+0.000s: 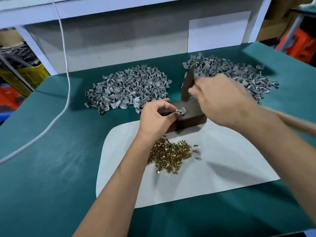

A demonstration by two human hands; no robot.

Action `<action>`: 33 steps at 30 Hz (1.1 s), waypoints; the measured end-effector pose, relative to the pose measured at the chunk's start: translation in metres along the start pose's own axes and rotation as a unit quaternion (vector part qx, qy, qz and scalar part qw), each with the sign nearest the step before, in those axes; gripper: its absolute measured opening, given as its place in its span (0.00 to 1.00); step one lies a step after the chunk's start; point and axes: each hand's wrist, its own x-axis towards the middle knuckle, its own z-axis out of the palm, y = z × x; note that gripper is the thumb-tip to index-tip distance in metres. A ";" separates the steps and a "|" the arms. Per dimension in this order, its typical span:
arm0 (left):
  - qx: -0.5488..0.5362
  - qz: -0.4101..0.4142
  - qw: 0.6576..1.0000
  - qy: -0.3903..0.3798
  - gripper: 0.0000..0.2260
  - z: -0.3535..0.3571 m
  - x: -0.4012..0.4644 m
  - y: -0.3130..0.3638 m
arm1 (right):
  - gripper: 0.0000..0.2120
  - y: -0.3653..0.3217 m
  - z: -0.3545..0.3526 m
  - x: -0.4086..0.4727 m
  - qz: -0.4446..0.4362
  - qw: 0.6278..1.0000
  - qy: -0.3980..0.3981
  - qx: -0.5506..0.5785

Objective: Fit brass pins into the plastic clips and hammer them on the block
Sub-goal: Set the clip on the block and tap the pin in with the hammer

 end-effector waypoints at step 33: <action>-0.047 -0.076 0.994 -0.059 0.08 -0.011 -0.008 0.015 | 0.10 0.079 0.010 -0.025 -0.019 0.967 -0.244 0.062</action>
